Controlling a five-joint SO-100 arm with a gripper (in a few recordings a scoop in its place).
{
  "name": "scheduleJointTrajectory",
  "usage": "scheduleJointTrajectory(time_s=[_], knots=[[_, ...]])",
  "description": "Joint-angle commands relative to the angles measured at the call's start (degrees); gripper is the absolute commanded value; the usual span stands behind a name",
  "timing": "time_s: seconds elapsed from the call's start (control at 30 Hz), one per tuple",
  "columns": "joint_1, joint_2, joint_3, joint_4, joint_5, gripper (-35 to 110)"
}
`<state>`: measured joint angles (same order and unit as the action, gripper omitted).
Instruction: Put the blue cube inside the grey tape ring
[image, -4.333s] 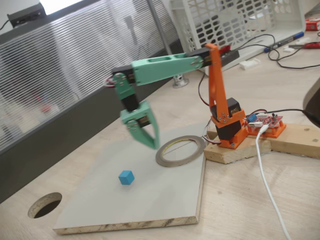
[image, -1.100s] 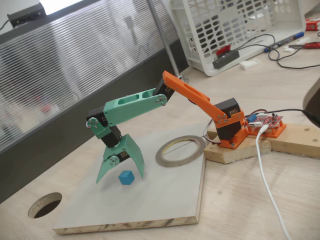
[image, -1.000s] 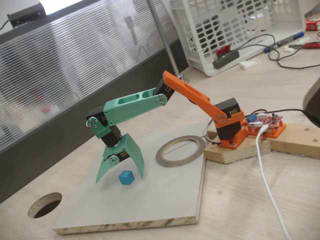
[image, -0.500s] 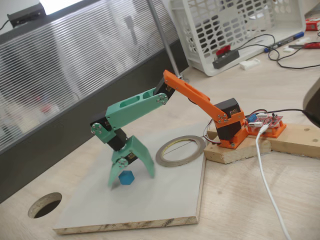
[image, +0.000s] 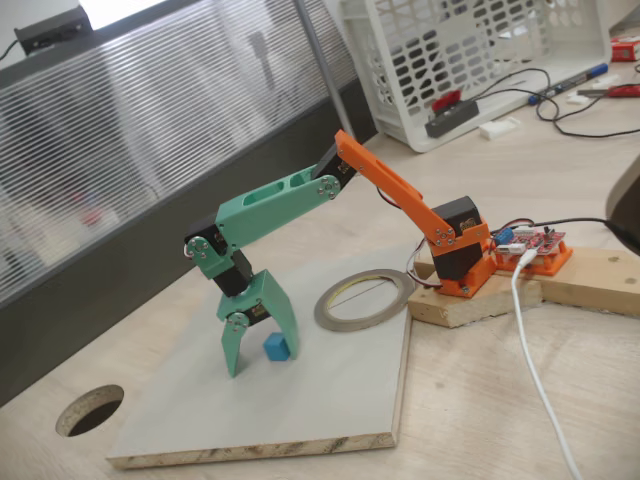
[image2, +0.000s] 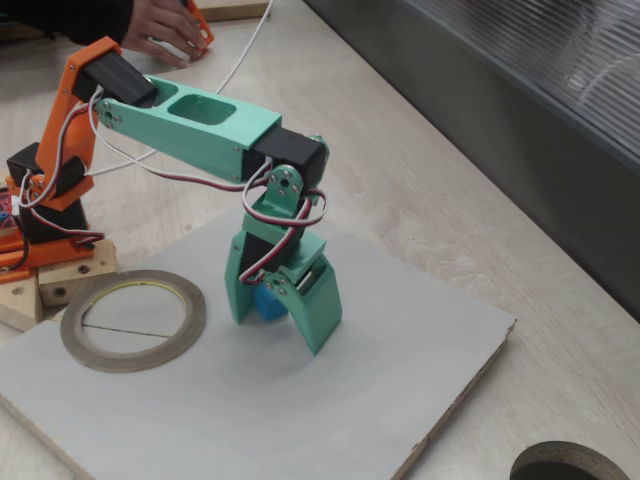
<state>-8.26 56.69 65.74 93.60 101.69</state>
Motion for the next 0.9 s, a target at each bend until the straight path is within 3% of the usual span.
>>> scheduleJointTrajectory(time_s=[0.0, 0.37, 0.6, 0.87], knots=[[0.0, 2.72, -0.09, -1.32, 0.88, 47], [0.0, 7.47, -0.09, -8.44, 0.97, 1], [0.0, 9.14, -0.18, -7.82, 0.97, -1], [-0.09, 25.4, 0.62, -7.65, 0.97, -1]])
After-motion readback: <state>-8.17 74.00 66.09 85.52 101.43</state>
